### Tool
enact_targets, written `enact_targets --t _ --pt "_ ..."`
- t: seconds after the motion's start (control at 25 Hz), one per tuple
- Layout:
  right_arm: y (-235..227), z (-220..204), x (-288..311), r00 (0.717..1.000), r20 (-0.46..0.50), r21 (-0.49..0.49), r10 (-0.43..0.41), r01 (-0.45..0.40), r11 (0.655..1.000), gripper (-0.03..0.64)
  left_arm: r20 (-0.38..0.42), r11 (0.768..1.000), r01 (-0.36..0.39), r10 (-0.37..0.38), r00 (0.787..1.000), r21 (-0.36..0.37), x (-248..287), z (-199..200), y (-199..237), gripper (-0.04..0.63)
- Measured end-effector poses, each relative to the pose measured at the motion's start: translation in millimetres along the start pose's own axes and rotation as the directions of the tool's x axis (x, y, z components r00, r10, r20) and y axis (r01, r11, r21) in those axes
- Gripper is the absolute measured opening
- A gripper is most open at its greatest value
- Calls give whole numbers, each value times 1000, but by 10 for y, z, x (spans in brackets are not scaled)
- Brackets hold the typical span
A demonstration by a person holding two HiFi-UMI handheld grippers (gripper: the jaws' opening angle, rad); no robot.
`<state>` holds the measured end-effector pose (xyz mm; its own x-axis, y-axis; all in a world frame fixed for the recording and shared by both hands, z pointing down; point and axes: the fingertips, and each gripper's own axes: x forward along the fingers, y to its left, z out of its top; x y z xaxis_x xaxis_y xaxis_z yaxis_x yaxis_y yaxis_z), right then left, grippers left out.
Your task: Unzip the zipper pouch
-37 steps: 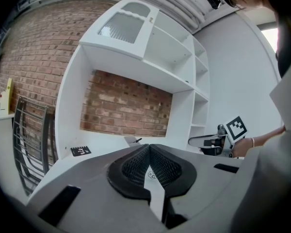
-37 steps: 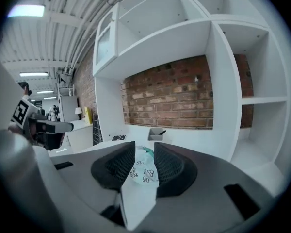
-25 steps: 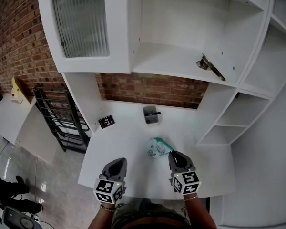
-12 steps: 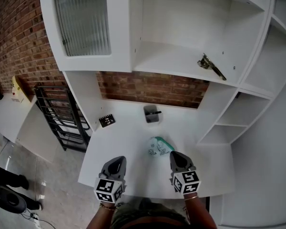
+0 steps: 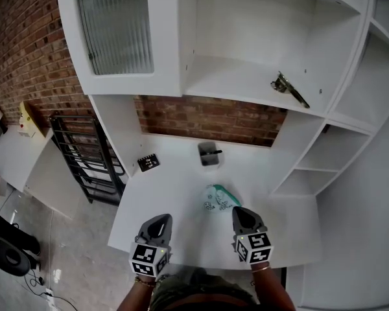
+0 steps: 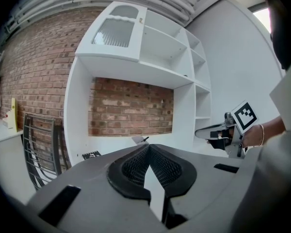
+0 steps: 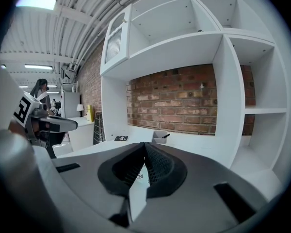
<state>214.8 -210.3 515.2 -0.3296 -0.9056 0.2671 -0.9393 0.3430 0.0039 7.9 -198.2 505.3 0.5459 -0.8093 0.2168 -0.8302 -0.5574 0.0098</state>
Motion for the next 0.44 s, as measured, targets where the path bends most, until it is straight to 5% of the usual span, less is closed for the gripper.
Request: enact_targets --t 0.44 --pt "35 -55 -9 1000 -15 -5 22 -22 1000 0 -12 1000 -11 12 1000 3 -47 -60 -25 2"
